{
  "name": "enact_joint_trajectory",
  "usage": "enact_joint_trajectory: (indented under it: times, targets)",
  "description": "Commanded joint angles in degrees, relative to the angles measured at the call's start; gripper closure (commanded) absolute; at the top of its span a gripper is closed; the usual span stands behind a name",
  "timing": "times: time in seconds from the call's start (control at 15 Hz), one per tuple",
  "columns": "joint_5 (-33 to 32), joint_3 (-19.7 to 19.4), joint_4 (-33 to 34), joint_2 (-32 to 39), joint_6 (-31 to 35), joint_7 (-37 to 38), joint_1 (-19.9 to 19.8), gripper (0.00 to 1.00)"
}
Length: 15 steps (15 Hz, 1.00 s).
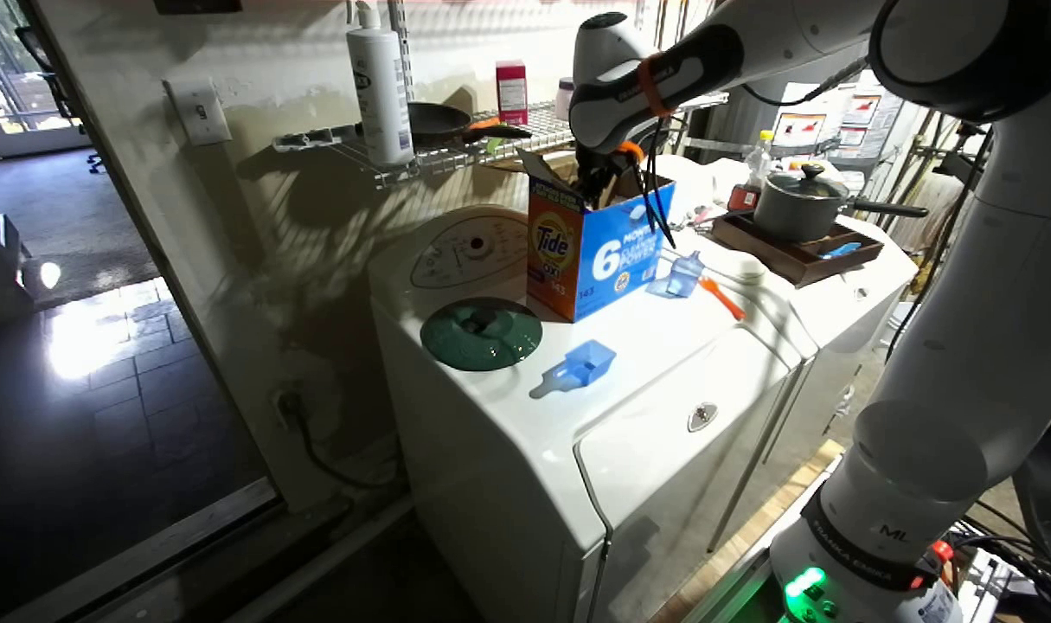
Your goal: Use the silver spoon to place soap from the box in the blue measuring cup on the right.
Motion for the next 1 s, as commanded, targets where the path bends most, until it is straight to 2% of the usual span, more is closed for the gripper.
enact_joint_trajectory:
  times: [0.0, 0.93]
  targets:
    - [-5.0, -0.9, -0.6, -0.2, 1.1, 3.4, 0.5, 0.99]
    - [-16.0, -0.6, -1.3, -1.8, -1.0, 8.8, 1.5, 0.99]
